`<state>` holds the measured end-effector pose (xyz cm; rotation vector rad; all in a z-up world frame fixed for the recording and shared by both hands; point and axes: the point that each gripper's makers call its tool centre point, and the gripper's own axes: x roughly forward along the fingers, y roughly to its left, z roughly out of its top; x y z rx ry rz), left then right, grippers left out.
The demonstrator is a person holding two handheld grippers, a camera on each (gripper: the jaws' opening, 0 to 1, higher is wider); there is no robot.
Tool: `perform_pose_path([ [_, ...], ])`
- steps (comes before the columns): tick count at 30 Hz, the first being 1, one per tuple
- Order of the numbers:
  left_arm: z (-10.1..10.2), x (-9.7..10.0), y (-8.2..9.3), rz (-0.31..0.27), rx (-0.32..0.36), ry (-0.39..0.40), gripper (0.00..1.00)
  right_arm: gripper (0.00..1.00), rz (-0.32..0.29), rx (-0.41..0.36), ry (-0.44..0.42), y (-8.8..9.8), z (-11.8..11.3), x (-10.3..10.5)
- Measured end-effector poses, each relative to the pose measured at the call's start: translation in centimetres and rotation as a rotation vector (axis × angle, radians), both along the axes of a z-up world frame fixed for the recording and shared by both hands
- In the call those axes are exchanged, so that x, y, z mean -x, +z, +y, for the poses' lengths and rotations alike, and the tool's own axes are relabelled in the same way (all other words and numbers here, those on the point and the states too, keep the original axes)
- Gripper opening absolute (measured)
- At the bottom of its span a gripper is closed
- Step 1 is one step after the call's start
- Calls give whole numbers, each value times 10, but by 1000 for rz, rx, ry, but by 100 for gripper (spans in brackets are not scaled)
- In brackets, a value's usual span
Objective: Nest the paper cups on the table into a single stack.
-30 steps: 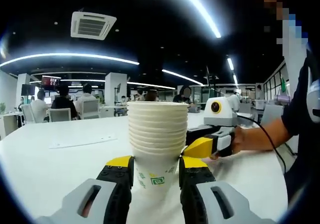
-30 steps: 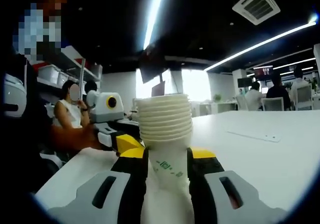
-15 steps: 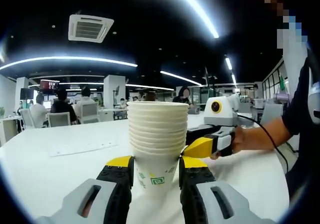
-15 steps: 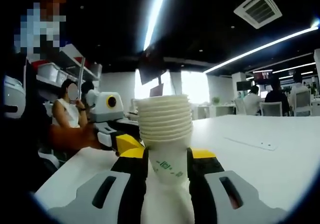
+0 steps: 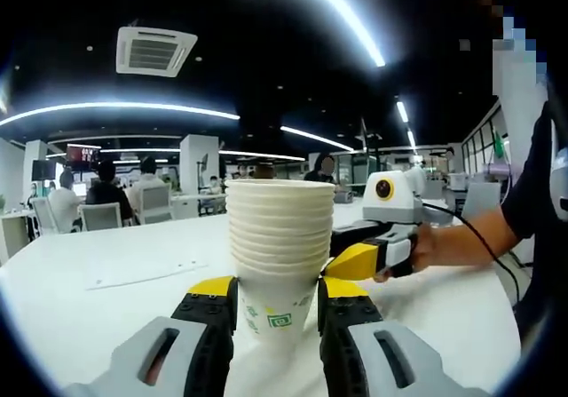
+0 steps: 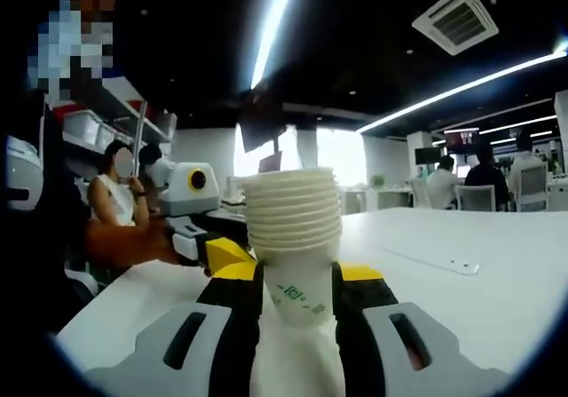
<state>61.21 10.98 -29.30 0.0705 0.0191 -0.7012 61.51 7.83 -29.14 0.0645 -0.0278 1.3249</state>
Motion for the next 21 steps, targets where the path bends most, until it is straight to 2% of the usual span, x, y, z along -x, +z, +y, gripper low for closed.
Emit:
perform_pose_path([
  [21, -2, -31, -10, 23, 3, 0, 38, 33, 11, 10, -17, -11, -5, -32],
])
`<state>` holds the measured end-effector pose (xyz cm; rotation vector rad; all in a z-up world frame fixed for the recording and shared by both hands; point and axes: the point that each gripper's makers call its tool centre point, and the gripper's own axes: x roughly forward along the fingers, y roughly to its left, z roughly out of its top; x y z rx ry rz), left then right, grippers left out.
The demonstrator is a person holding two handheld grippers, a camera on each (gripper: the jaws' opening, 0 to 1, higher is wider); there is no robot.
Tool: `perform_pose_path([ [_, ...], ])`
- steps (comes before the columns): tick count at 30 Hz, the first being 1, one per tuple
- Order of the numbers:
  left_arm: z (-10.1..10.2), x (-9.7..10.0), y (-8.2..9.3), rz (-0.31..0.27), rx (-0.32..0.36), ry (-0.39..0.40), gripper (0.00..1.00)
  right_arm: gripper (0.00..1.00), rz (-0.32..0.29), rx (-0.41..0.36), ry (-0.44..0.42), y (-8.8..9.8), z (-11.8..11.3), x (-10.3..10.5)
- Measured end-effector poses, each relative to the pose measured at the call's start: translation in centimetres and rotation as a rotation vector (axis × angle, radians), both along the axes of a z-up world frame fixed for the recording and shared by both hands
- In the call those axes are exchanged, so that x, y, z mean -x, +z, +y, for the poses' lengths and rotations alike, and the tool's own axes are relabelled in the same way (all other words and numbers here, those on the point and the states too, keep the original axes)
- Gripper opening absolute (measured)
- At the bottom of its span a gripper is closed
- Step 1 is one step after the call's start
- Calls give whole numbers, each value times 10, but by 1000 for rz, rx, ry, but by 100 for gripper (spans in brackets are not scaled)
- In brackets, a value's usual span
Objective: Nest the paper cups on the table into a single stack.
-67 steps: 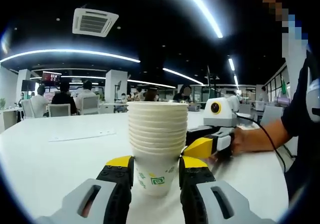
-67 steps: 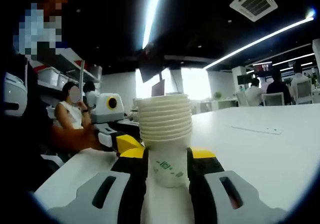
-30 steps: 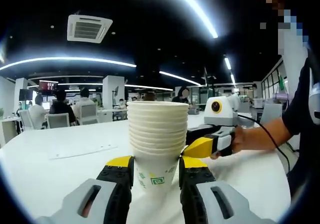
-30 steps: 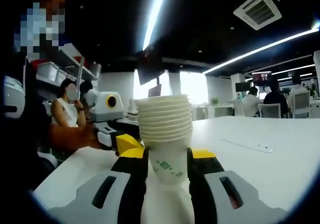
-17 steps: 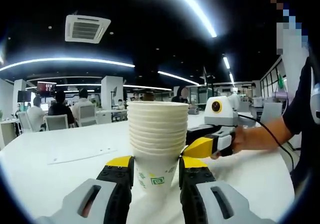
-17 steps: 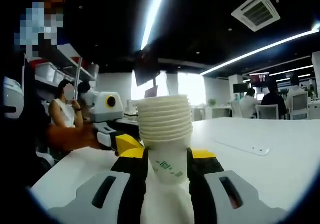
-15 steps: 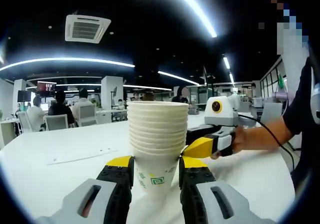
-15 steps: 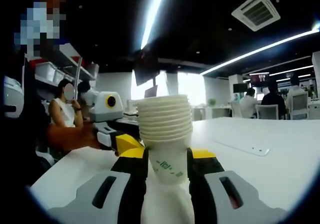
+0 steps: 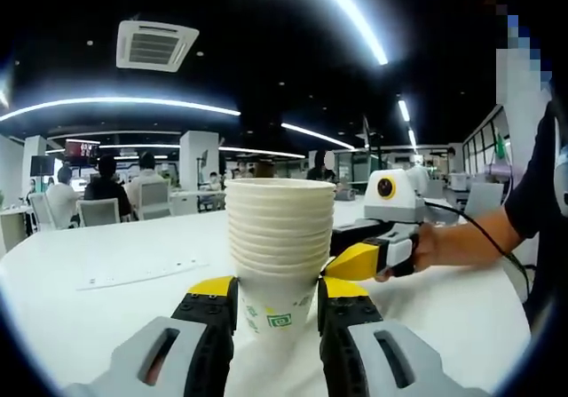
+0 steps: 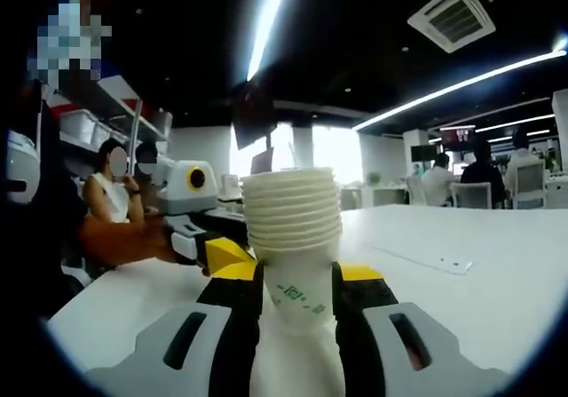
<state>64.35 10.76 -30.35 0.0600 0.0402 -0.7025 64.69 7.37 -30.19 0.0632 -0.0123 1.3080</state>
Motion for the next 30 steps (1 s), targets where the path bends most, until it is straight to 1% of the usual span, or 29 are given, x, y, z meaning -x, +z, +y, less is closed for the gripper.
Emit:
perform_pose_path([
  [4, 0, -6, -2, 5, -7, 1, 38, 33, 3, 1, -2, -2, -1, -5],
  [8, 1, -13, -3, 8, -11, 0, 38, 33, 4, 2, -3, -3, -2, -5],
  [13, 2, -19, -4, 10, -18, 0, 38, 33, 5, 2, -4, -5, -2, -10],
  [17, 1, -20, -4, 11, -18, 0, 38, 33, 6, 1, -6, -5, -2, -13],
  [25, -11, -19, -7, 16, -25, 1, 38, 33, 15, -3, -11, -8, -2, -21],
  [30, -8, -26, -9, 18, -23, 1, 38, 33, 16, -4, -15, -10, -2, -25],
])
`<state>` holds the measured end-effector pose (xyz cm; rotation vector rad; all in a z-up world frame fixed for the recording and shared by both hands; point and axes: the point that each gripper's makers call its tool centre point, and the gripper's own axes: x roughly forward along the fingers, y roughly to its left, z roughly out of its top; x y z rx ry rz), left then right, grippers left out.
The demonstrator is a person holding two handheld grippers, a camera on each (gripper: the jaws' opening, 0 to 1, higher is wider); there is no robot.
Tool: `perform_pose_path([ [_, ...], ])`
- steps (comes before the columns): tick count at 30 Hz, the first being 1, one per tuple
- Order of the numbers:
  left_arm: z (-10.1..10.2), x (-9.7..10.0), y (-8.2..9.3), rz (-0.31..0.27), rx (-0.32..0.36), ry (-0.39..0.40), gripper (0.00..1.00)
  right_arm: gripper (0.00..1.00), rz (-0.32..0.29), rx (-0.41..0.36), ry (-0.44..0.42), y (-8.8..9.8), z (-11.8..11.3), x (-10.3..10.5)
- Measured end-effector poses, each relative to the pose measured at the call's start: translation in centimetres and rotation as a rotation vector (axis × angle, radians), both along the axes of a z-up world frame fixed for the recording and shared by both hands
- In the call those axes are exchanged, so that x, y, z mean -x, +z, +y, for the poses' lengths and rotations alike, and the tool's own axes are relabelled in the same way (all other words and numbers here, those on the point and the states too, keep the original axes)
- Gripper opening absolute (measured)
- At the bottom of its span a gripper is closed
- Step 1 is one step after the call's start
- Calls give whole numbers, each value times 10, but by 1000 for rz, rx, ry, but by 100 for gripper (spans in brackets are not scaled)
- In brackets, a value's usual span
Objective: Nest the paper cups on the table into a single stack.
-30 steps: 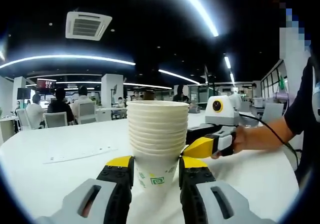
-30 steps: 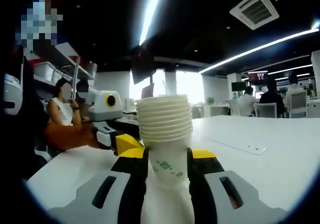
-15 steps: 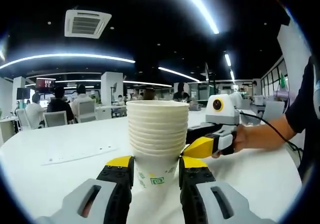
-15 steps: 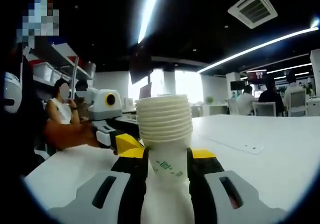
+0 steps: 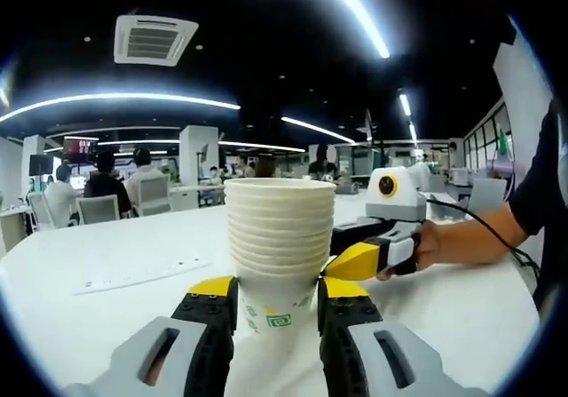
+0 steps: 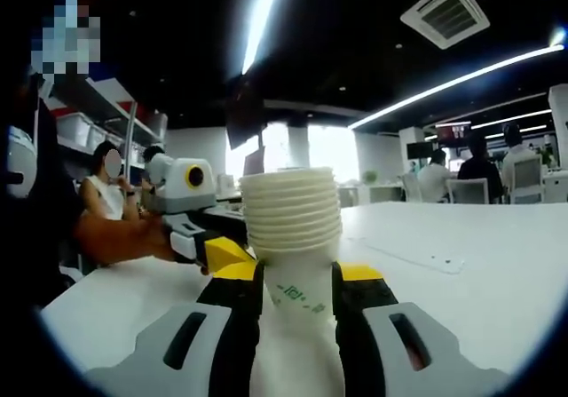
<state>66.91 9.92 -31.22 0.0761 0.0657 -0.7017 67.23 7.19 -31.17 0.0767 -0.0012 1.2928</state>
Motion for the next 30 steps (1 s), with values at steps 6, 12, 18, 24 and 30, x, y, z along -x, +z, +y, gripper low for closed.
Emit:
perform_pose_path([
  [6, -1, -7, -4, 6, -1, 1, 38, 33, 8, 1, -4, -4, 0, -6],
  [12, -8, -7, -10, 13, 1, 5, 38, 32, 16, 7, -6, -10, 0, -14],
  [18, -10, -12, -16, 20, 0, 9, 38, 32, 20, 11, -9, -15, 1, -20],
  [24, -4, -21, -19, 27, 7, 11, 38, 32, 23, 17, -12, -17, 3, -24],
  [30, 2, -30, -20, 28, 3, 15, 38, 32, 28, 13, -17, -19, 5, -31],
])
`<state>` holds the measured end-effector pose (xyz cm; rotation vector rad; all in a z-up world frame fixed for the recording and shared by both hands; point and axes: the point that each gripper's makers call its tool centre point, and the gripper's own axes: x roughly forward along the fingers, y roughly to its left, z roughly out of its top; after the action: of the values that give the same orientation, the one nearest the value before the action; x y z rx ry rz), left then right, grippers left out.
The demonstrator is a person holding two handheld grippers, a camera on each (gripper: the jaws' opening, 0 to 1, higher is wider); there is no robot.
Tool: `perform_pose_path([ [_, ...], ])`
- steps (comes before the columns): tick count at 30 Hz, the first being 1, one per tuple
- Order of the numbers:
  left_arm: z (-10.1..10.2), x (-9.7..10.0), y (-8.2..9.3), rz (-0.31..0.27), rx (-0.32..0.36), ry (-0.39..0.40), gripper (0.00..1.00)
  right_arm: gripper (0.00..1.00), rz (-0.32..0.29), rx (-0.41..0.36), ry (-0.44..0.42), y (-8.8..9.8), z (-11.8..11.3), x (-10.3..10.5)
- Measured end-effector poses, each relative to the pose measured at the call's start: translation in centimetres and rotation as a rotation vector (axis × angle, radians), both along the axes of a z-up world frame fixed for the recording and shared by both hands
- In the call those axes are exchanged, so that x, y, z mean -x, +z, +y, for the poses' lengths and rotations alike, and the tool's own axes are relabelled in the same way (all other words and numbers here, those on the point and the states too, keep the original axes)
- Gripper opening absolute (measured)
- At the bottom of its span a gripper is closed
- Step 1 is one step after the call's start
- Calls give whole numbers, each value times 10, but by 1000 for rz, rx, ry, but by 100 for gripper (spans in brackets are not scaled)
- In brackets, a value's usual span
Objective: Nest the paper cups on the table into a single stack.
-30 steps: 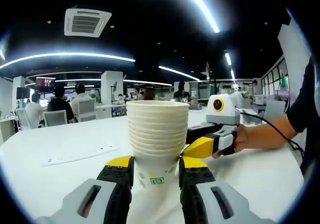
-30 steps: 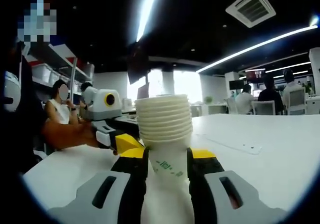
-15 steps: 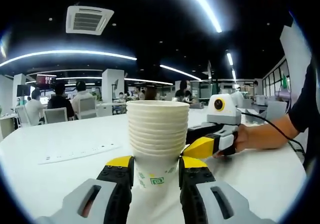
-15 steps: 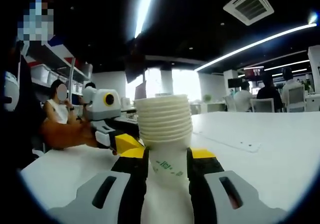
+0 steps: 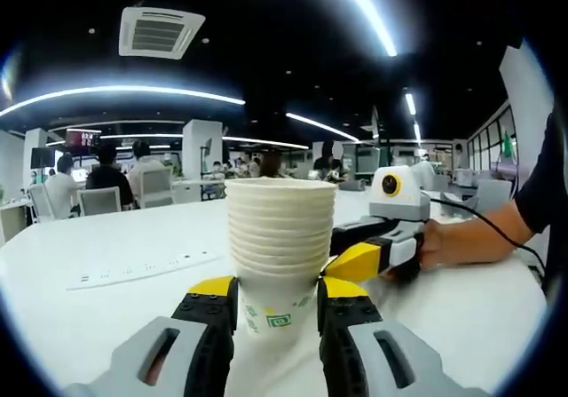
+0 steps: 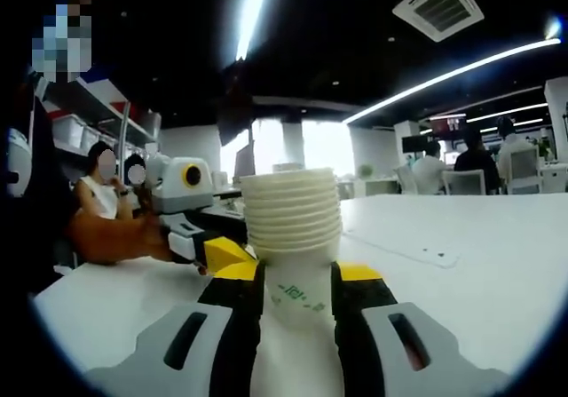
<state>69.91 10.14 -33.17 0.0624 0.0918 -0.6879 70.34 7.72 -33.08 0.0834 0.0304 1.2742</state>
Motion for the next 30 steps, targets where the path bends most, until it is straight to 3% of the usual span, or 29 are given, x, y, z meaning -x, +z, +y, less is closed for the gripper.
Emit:
perform_pose_path([
  [30, 9, -9, -6, -8, 53, 7, 38, 31, -3, 7, -17, -7, 3, -5],
])
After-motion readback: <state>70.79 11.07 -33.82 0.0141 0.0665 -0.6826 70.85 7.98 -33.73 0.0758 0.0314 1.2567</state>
